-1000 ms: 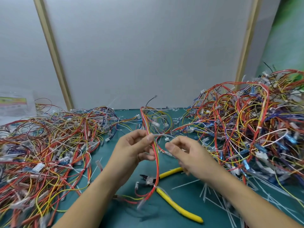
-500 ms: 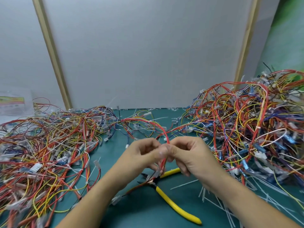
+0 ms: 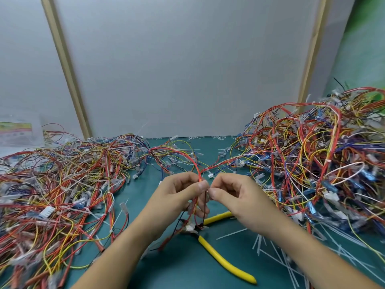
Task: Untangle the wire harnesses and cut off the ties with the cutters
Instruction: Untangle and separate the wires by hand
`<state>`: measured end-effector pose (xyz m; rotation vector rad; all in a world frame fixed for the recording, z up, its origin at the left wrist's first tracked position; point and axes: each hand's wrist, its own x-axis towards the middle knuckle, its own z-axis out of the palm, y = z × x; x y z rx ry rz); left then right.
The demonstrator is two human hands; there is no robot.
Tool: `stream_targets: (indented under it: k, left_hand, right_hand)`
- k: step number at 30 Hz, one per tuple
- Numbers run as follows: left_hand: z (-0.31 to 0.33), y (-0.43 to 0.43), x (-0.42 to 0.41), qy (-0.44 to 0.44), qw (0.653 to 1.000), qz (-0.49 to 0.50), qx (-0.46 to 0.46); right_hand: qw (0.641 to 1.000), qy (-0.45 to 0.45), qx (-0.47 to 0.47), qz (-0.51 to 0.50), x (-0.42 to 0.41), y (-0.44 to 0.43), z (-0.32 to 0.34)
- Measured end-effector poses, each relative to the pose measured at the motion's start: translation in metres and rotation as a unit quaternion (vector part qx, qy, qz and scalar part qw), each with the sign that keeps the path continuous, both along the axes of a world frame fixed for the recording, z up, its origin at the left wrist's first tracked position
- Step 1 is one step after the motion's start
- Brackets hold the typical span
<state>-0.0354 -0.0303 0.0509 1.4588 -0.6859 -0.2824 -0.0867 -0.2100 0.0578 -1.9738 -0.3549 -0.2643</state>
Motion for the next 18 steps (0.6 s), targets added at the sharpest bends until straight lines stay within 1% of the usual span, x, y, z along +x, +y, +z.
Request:
stream_targets:
  k: [3, 8, 11, 15, 18]
  left_hand:
    - [0.0016, 0.0000, 0.0000, 0.005, 1.000, 0.008, 0.012]
    - [0.0021, 0.0009, 0.0023, 0.011, 0.999, 0.029, 0.037]
    - [0.0009, 0.0018, 0.0027, -0.001, 0.999, 0.034, 0.039]
    - [-0.0008, 0.0016, 0.0041, -0.028, 0.995, 0.075, 0.058]
    - [0.0002, 0.0021, 0.0033, -0.022, 0.995, 0.064, 0.072]
  right_hand:
    - [0.999, -0.022, -0.023, -0.005, 0.0005, -0.0002, -0.0036]
    - [0.998, -0.047, -0.030, -0.009, 0.0013, -0.0018, -0.0047]
    - [0.999, -0.046, -0.022, -0.013, 0.0011, -0.0012, -0.0050]
    - [0.998, -0.037, -0.016, -0.037, 0.0012, -0.0042, -0.0068]
    - [0.998, -0.040, -0.027, -0.040, 0.0004, -0.0038, -0.0079]
